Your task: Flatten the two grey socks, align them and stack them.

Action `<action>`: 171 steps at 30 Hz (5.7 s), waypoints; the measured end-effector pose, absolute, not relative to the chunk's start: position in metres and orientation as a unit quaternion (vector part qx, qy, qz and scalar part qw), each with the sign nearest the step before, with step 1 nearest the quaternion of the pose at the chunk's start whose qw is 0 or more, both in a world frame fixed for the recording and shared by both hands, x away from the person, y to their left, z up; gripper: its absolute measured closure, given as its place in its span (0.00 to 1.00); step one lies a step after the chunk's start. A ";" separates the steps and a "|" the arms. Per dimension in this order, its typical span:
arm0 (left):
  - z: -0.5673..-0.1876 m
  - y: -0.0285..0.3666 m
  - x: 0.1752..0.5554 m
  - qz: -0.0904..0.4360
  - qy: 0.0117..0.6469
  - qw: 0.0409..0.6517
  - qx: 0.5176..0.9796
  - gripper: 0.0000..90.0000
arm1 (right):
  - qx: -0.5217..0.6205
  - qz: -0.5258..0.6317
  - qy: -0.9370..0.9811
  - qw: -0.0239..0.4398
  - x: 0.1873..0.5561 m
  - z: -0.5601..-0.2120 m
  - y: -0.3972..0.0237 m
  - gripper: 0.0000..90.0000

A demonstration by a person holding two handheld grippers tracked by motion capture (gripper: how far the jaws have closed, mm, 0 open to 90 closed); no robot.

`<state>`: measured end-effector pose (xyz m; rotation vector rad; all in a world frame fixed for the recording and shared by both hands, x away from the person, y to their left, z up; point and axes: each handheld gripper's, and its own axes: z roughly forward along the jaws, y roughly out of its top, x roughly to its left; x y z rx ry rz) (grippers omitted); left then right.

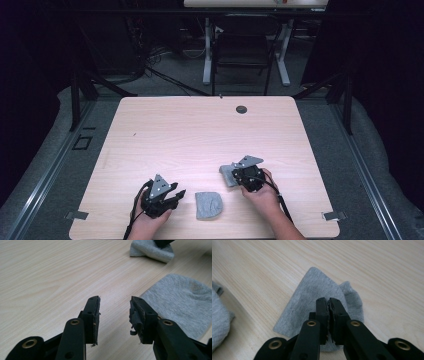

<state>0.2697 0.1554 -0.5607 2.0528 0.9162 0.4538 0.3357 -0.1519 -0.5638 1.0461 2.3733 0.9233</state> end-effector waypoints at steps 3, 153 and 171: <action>-0.561 0.155 0.270 0.180 0.361 0.410 0.818 0.66 | 0.382 0.329 0.844 0.182 0.337 -0.567 -0.151 0.96; -0.572 0.062 0.231 0.140 0.251 0.391 0.874 0.92 | 0.387 0.404 0.814 0.155 0.261 -0.553 -0.172 0.79; -0.552 0.084 0.236 0.139 0.262 0.439 0.848 0.99 | 0.337 0.393 0.849 0.109 0.258 -0.558 -0.140 1.00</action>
